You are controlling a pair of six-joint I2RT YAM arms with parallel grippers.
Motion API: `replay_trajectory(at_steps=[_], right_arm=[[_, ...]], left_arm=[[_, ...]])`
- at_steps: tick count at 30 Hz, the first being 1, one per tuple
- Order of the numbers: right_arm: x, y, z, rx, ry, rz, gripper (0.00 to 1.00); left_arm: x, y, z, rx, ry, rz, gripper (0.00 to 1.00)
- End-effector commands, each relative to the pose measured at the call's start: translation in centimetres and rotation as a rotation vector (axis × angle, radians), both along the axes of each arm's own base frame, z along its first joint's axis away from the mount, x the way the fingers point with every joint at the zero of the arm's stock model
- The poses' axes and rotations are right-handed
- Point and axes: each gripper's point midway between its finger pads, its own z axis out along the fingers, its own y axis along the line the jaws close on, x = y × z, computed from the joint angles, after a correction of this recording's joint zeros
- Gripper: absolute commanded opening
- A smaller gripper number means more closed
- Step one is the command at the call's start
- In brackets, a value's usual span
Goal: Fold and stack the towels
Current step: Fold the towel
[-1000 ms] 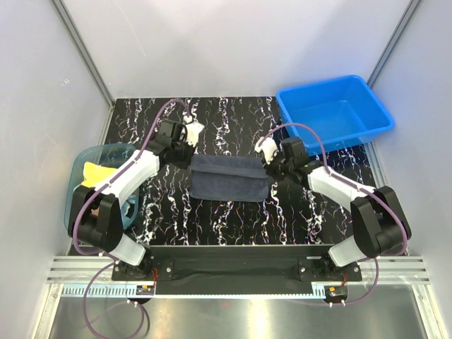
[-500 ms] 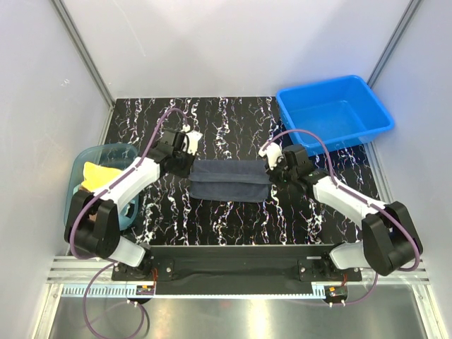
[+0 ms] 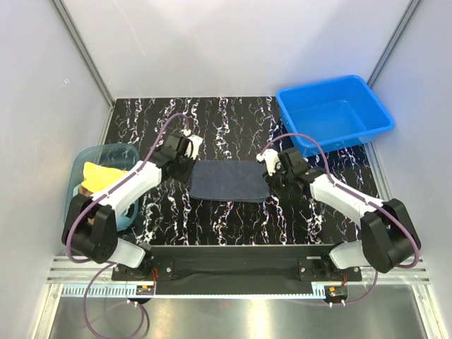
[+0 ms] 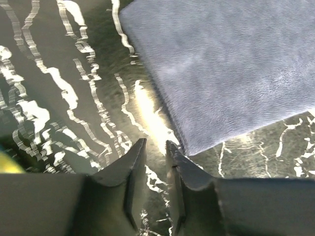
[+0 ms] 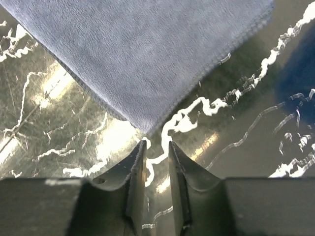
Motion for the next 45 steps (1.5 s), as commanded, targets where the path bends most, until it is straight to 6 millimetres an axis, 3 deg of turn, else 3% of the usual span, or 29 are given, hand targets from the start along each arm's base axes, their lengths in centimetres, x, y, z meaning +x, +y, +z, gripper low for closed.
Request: replay_trajectory(at_steps=[1,4,7,10,16,18,21,25,29,33,35,36,39,41,45], right_arm=[[0.5,-0.5,3.2,-0.033,-0.025,-0.027,0.34],[0.8,0.5,5.3,0.028,-0.033,-0.038,0.38],[2.0,2.8,6.3,0.143,-0.012,-0.077,0.38],[3.9,4.3,6.1,0.206,0.033,-0.187,0.37],[5.3,4.6,1.1,0.197,0.189,-0.429,0.36],[5.2,4.0,-1.1,0.166,0.215,-0.491,0.36],[4.6,3.3,-3.4,0.126,0.265,-0.551,0.36],[4.5,2.5,-3.4,0.100,0.249,-0.587,0.37],[5.4,2.3,-0.4,0.138,0.198,-0.637,0.41],[6.0,1.7,1.0,0.160,0.161,-0.670,0.56],[6.5,1.1,1.1,0.158,0.149,-0.690,0.63],[7.0,0.5,1.1,0.164,0.148,-0.710,0.63],[7.9,0.1,0.8,0.186,0.166,-0.720,0.65],[8.4,-0.3,0.1,0.192,0.180,-0.717,0.65],[8.2,0.9,-1.5,0.218,0.236,-0.659,0.64]], left_arm=[[1.3,1.4,4.0,0.022,-0.136,0.096,0.33],[2.0,0.3,5.3,-0.045,-0.157,0.114,0.38],[2.2,-2.6,5.1,-0.195,-0.111,0.110,0.39],[2.2,-4.9,2.9,-0.299,-0.021,0.131,0.38],[2.1,-3.6,-2.7,-0.216,0.082,0.274,0.36],[1.8,-1.9,-4.8,-0.120,0.114,0.346,0.36],[1.6,-0.1,-6.4,-0.020,0.143,0.429,0.33],[2.1,1.3,-5.6,0.043,0.119,0.517,0.34],[3.2,1.5,-3.3,0.041,0.069,0.559,0.38],[3.9,1.2,-1.3,0.013,0.029,0.555,0.41],[3.5,-0.4,-1.4,-0.079,0.045,0.499,0.41],[3.7,-2.0,-1.4,-0.165,0.049,0.464,0.41],[2.8,-4.0,-2.7,-0.276,0.098,0.413,0.41],[2.2,-4.1,-3.8,-0.285,0.135,0.442,0.40],[1.7,-1.8,-5.5,-0.179,0.137,0.535,0.40]])
